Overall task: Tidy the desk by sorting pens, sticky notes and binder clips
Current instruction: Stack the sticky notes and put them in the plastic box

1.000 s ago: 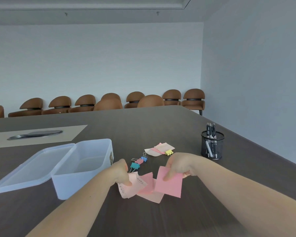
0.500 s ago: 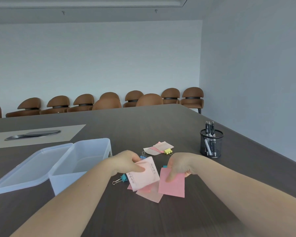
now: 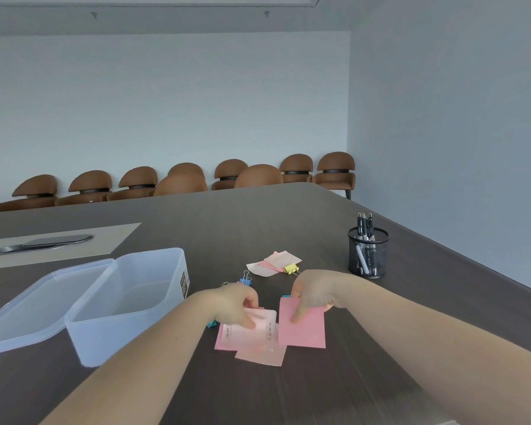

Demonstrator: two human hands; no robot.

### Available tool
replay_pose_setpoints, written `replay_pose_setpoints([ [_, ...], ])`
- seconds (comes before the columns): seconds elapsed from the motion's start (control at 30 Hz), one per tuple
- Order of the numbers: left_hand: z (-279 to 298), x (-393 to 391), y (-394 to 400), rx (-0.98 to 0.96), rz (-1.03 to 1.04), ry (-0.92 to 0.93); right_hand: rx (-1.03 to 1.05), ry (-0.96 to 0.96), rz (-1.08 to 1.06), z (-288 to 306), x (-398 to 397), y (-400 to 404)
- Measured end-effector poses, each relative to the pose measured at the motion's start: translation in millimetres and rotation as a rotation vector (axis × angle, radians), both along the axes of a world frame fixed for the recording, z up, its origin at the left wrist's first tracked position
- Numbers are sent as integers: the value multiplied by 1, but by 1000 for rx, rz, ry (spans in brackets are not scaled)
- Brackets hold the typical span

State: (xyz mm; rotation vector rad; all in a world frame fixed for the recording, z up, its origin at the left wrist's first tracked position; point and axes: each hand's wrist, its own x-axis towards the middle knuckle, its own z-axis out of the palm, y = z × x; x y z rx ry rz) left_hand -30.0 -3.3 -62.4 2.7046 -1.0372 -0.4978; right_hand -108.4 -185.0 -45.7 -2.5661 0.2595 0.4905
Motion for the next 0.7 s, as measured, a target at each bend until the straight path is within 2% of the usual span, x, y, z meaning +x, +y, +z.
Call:
replay_pose_setpoints([
  [0.07,9,3,5,-151,72,17,-28,-8,1,1,-1,-3],
  [0.17,33,3,15,-393,173,145,-27,-13,-15,3,-2,-9],
  [0.27,46,1,21,-490,184,306,-17,-7,-22,4,-2,-12],
  [0.43,31,-8,11,-312,116,342,-48,-8,-27,1,0,-15],
  [0.6,9,-15,-8,32,-21,156,-91,-20,-37,9,-1,-14],
  [0.7,3,-18,-17,107,-68,96,-65,-14,-51,10,1,-14],
])
